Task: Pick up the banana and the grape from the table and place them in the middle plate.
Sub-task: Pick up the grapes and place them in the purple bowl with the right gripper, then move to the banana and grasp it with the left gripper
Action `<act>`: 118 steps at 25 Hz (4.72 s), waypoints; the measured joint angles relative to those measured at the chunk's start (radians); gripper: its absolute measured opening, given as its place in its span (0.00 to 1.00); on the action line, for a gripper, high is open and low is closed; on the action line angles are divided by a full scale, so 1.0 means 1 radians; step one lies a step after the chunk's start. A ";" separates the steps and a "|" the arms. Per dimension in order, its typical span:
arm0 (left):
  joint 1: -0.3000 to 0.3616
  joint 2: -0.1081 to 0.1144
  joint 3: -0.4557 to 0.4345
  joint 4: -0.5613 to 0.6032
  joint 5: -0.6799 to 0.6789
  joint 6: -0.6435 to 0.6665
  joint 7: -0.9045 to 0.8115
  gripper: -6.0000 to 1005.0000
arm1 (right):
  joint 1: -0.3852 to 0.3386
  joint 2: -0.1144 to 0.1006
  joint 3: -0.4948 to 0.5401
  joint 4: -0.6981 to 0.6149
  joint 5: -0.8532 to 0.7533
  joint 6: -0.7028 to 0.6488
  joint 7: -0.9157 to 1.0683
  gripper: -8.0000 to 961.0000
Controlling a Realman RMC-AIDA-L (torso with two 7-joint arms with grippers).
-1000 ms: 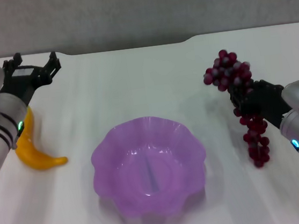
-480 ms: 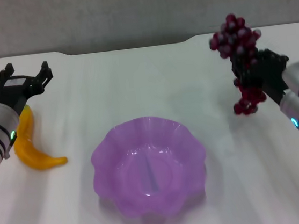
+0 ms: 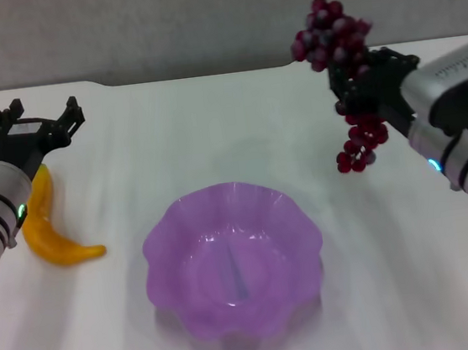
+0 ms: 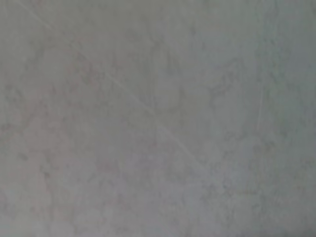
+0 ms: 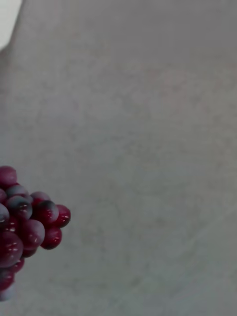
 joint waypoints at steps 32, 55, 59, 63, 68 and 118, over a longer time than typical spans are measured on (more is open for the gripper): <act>-0.001 0.000 -0.001 -0.002 -0.004 0.000 -0.002 0.84 | 0.018 0.007 -0.259 -0.263 0.005 0.265 -0.138 0.43; -0.004 0.001 -0.002 -0.003 -0.004 -0.020 0.000 0.84 | 0.024 0.004 -0.263 -0.155 0.005 0.451 -0.045 0.42; -0.004 0.002 -0.002 -0.003 -0.004 -0.021 0.000 0.83 | 0.038 0.004 -0.263 -0.119 0.005 0.448 -0.022 0.42; -0.005 0.002 -0.002 -0.002 -0.004 -0.021 0.000 0.83 | 0.059 0.004 -0.264 -0.092 0.005 0.448 0.009 0.41; -0.012 0.002 -0.002 -0.002 -0.004 -0.022 0.000 0.83 | 0.079 0.004 -0.257 -0.062 0.005 0.446 0.020 0.43; 0.001 0.000 -0.002 0.001 -0.004 -0.023 0.003 0.82 | -0.104 0.001 0.094 0.135 0.005 -0.310 0.244 0.93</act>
